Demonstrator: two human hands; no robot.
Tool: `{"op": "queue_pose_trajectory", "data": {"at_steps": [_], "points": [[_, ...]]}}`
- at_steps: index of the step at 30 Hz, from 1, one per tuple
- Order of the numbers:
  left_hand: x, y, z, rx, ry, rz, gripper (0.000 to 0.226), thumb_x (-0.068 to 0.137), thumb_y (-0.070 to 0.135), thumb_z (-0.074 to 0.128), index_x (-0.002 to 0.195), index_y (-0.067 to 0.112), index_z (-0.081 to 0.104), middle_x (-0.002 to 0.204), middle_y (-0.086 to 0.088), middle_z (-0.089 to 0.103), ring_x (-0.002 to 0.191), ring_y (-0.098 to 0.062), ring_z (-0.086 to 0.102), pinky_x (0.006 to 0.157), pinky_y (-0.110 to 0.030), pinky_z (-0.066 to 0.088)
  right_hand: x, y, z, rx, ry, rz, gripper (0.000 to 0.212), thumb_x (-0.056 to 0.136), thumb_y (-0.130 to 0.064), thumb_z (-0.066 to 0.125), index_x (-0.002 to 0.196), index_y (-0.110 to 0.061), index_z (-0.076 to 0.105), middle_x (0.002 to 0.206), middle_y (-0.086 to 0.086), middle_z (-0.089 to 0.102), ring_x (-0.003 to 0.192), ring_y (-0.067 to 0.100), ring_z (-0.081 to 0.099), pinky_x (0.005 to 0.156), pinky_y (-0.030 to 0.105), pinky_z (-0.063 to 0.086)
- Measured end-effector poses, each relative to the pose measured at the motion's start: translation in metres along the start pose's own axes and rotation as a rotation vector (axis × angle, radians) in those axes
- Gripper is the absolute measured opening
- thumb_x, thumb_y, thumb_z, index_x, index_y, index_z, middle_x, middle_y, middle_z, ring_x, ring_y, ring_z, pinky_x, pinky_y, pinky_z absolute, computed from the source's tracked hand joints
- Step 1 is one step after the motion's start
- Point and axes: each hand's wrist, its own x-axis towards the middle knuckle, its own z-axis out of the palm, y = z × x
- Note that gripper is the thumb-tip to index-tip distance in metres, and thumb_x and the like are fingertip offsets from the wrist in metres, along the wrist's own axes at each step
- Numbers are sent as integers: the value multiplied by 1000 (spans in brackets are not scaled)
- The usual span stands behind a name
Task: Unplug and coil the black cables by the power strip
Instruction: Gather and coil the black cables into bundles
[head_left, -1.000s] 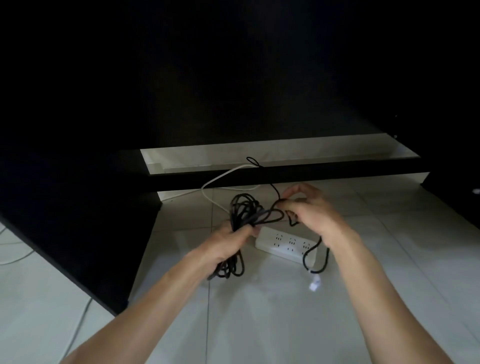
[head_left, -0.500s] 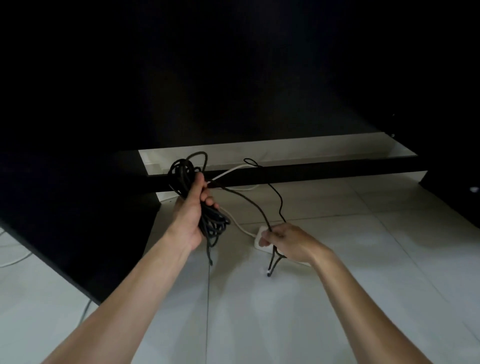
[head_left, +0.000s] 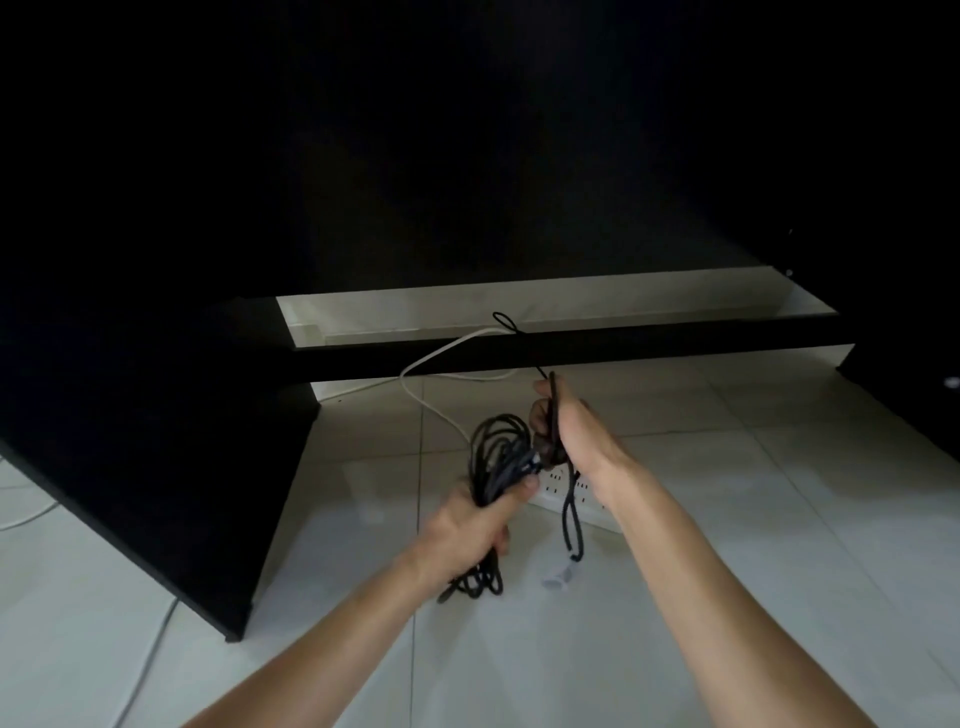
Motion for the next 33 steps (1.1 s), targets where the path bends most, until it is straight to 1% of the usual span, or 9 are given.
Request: {"op": "queue_pose_trajectory", "data": {"at_steps": [4, 7, 9, 13, 16, 22, 26, 29, 33], "points": [[-11, 3, 12, -167, -101, 76, 58, 87, 62, 49, 49, 19, 52, 40, -1, 46, 45, -22, 54, 60, -34, 49, 4, 4, -3, -61, 54, 142, 46, 83, -60, 38, 97, -27, 67, 96, 4, 64, 92, 23, 61, 87, 35, 47], [-14, 18, 12, -458, -50, 80, 53, 94, 55, 45, 66, 16, 69, 52, -6, 57, 62, -24, 63, 70, -34, 54, 1, 10, -9, 24, 33, 213, 31, 91, -40, 47, 75, -16, 56, 64, 3, 56, 56, 18, 50, 50, 22, 41], [-6, 29, 7, -694, 72, -2, 45, 93, 47, 52, 67, 18, 74, 73, -8, 71, 80, -25, 67, 84, -37, 54, -2, 18, -13, 31, 19, 233, 25, 89, -33, 52, 70, -18, 52, 55, 0, 49, 47, 17, 43, 45, 23, 33], [18, 34, -8, -792, 289, -166, 33, 85, 47, 66, 65, 22, 75, 87, -7, 68, 85, -26, 61, 91, -44, 50, -5, 22, -7, 71, -110, 175, 24, 92, -30, 57, 72, -16, 56, 54, 1, 52, 48, 17, 45, 54, 29, 36], [16, 29, -11, -851, 141, -238, 28, 85, 44, 66, 83, 17, 73, 99, -13, 72, 92, -31, 68, 97, -52, 51, -10, 15, 4, -64, -211, 31, 32, 98, -29, 56, 68, -23, 63, 55, -1, 58, 52, 16, 52, 51, 25, 40], [14, 22, 0, -802, 199, -289, 38, 91, 34, 65, 112, 3, 66, 102, -18, 74, 91, -29, 73, 73, -36, 59, -8, 15, 15, -549, -223, -221, 32, 97, -35, 51, 70, -25, 62, 82, -2, 67, 80, 20, 65, 69, 33, 48], [21, 23, -4, -764, 237, -270, 26, 95, 29, 59, 110, 13, 72, 107, -11, 74, 94, -25, 72, 70, -31, 59, -11, 13, 12, -476, -295, -184, 31, 102, -40, 44, 108, -29, 72, 116, -8, 70, 106, 11, 64, 96, 32, 49], [30, 29, -23, -889, 205, -249, 23, 97, 23, 55, 107, 13, 72, 111, -6, 73, 102, -23, 69, 86, -39, 57, -16, 12, 2, -156, -374, -14, 40, 104, -36, 33, 118, -31, 70, 116, -8, 74, 105, 11, 68, 92, 28, 48], [35, 35, -49, -935, 289, -144, 13, 91, 21, 64, 83, 12, 66, 73, 1, 69, 59, -12, 67, 58, -25, 56, -11, 13, -10, -122, -316, -101, 41, 101, -10, 33, 118, -26, 67, 114, -3, 73, 103, 12, 68, 83, 27, 50]]}}
